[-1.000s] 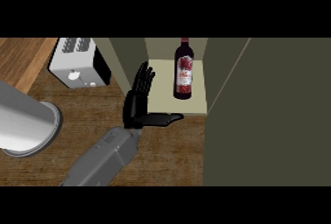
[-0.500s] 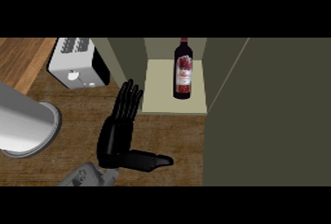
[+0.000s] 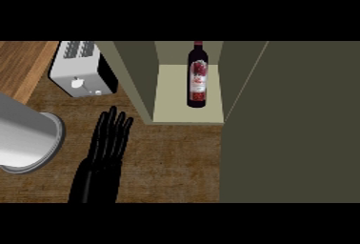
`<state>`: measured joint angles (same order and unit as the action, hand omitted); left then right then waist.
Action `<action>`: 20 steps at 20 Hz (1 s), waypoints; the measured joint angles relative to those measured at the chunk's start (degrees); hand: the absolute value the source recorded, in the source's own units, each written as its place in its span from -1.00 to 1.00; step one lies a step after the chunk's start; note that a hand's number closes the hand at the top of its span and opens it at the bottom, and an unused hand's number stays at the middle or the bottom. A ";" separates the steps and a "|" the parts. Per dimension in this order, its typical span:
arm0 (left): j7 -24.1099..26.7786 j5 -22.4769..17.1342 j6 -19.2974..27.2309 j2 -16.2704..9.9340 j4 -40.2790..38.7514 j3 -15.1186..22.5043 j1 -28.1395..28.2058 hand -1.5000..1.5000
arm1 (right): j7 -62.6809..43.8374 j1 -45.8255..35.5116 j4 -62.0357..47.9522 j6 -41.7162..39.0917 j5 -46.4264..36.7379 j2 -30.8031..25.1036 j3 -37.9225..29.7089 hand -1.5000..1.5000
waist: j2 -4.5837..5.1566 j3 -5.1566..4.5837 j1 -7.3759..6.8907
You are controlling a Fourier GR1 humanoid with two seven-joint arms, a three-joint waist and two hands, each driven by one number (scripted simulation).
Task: Pick up the wine, place it into the cabinet and close the cabinet
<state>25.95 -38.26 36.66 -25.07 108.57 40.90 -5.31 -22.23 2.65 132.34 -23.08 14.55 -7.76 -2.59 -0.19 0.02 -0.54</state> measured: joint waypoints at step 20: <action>10.11 -5.49 -11.35 -15.93 19.19 -17.85 34.26 -1.00 | -10.75 6.06 4.32 -2.37 2.72 1.54 25.84 1.00 | -0.22 -0.12 -0.57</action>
<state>36.07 -43.75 25.30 -41.01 127.76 23.04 28.95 -32.99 8.70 136.66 -25.45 17.27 -6.22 23.25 -0.41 -0.11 -1.11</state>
